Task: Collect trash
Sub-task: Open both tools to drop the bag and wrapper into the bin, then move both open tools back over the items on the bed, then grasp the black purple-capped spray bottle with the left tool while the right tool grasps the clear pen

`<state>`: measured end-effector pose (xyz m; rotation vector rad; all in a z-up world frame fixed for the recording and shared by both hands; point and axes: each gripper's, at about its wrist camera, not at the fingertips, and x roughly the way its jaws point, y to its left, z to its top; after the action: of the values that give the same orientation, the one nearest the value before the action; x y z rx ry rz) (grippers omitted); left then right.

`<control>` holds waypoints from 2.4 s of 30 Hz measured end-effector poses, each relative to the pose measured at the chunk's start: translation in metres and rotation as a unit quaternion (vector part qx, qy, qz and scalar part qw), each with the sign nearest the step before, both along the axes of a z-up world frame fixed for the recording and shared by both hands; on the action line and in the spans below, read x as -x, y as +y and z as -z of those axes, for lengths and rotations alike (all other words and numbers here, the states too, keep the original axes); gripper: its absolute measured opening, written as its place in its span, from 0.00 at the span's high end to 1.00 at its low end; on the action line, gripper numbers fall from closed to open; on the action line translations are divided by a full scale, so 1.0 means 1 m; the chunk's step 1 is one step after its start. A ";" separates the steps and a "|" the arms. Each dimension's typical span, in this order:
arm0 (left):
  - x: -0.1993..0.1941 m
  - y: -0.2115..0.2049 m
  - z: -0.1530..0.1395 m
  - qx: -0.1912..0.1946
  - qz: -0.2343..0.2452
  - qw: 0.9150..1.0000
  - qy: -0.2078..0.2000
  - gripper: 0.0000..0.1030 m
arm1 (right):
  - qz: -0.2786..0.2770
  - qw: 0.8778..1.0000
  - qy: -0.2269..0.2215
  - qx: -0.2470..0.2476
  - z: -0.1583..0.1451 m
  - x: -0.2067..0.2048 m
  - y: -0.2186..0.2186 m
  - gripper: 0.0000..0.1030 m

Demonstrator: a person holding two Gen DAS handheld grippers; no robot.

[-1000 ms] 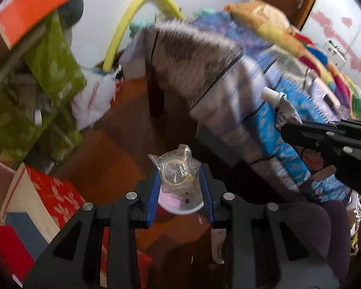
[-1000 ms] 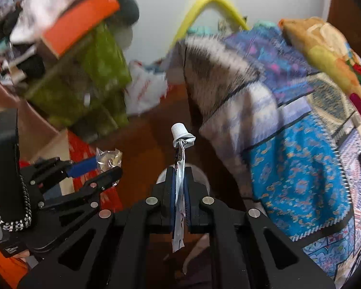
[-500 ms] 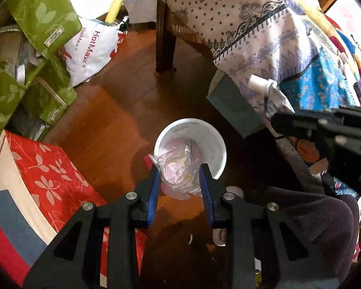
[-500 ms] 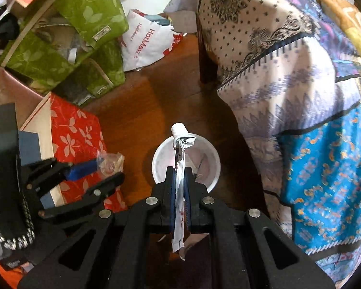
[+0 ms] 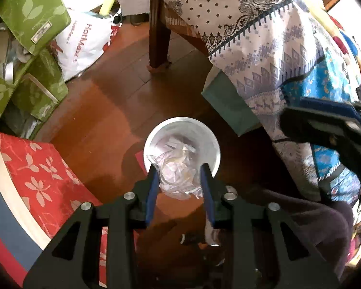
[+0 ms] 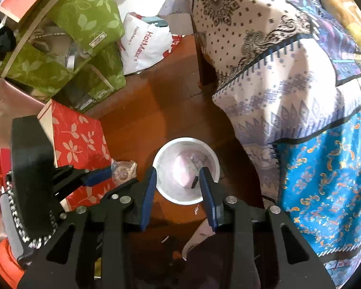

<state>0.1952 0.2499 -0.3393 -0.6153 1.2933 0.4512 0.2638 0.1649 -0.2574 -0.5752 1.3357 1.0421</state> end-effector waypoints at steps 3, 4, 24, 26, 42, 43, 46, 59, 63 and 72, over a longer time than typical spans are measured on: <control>-0.003 0.002 -0.002 0.007 -0.014 1.000 0.002 0.63 | 0.007 1.000 -0.005 -0.004 -0.006 -0.003 -0.005 0.67; -0.004 0.002 -0.004 0.002 -0.016 1.000 0.003 0.63 | 0.008 1.000 -0.007 -0.005 -0.009 -0.003 -0.008 0.67; 0.004 -0.048 -0.157 -0.119 0.014 0.985 -0.121 0.62 | 0.052 0.987 -0.110 -0.104 -0.121 0.000 -0.091 0.67; 0.002 -0.056 -0.175 -0.128 0.018 0.982 -0.141 0.61 | 0.065 0.983 -0.125 -0.120 -0.135 0.000 -0.104 0.67; -0.072 -0.183 -0.261 -0.175 0.133 0.947 -0.233 0.57 | 0.182 0.938 -0.227 -0.189 -0.211 -0.041 -0.249 0.67; -0.082 -0.193 -0.260 -0.172 0.144 0.946 -0.234 0.57 | 0.191 0.936 -0.229 -0.187 -0.211 -0.044 -0.258 0.67; -0.105 -0.220 -0.256 -0.161 0.169 0.944 -0.235 0.57 | 0.224 0.929 -0.232 -0.180 -0.209 -0.059 -0.293 0.67; -0.212 -0.320 -0.217 -0.116 0.263 0.934 -0.213 0.57 | 0.321 0.915 -0.213 -0.119 -0.173 -0.131 -0.409 0.67; -0.244 -0.331 -0.197 -0.103 0.276 0.934 -0.200 0.57 | 0.331 0.917 -0.199 -0.101 -0.152 -0.151 -0.429 0.67; -0.332 -0.332 -0.152 -0.074 0.285 0.940 -0.170 0.57 | 0.331 0.927 -0.161 -0.078 -0.099 -0.206 -0.439 0.67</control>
<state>0.5277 -0.0822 -0.1870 -0.1600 1.0323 -0.0412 0.4703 -0.2740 -0.1585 -0.1339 1.0272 0.4625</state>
